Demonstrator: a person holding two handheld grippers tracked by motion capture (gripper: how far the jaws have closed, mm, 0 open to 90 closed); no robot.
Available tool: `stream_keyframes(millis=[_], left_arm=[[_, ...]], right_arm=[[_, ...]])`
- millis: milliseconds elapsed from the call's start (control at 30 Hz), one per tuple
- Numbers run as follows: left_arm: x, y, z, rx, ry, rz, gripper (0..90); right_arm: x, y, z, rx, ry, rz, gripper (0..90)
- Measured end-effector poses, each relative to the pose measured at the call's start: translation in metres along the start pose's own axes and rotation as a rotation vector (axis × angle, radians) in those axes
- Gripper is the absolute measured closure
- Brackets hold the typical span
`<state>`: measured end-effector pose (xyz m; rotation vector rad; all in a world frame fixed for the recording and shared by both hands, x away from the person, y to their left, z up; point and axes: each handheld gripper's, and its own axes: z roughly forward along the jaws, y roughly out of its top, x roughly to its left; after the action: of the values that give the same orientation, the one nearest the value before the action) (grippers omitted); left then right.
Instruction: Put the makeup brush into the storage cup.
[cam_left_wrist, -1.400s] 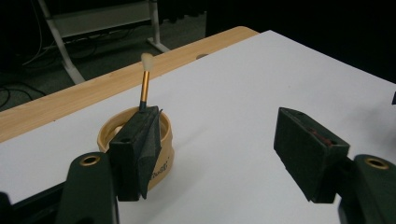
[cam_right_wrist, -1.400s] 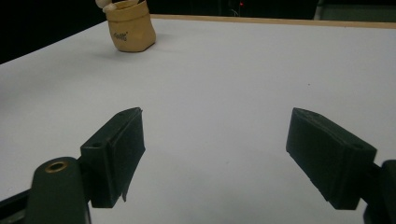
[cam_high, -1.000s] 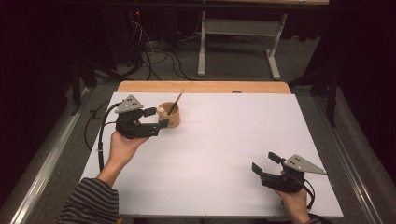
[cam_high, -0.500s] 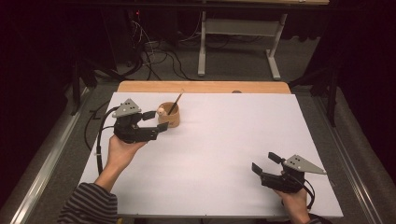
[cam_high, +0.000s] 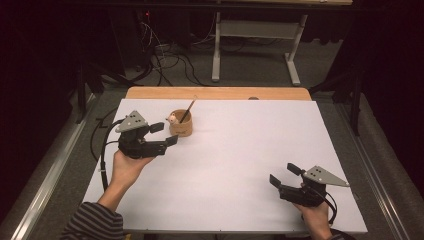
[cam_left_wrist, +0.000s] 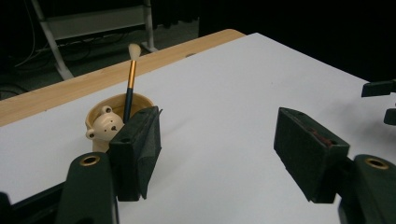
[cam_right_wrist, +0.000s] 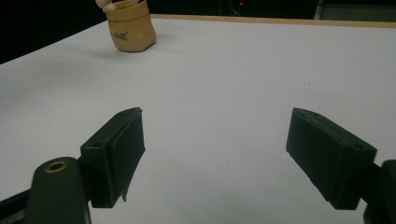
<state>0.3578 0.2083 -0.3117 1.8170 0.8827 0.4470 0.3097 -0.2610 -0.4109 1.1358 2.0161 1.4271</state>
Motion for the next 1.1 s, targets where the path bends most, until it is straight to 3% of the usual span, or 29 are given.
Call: stream_keyframes(millis=[400,1100], left_arm=[[-0.002,-0.009,-0.009,-0.015,-0.004,-0.01,32.4],[-0.014,-0.023,-0.013,0.007,-0.032,-0.016,31.7]], right_arm=[[0.0,0.0,0.0,0.0,0.0,0.0,20.9],[0.001,0.0,0.0,0.001,-0.002,0.004,20.9]])
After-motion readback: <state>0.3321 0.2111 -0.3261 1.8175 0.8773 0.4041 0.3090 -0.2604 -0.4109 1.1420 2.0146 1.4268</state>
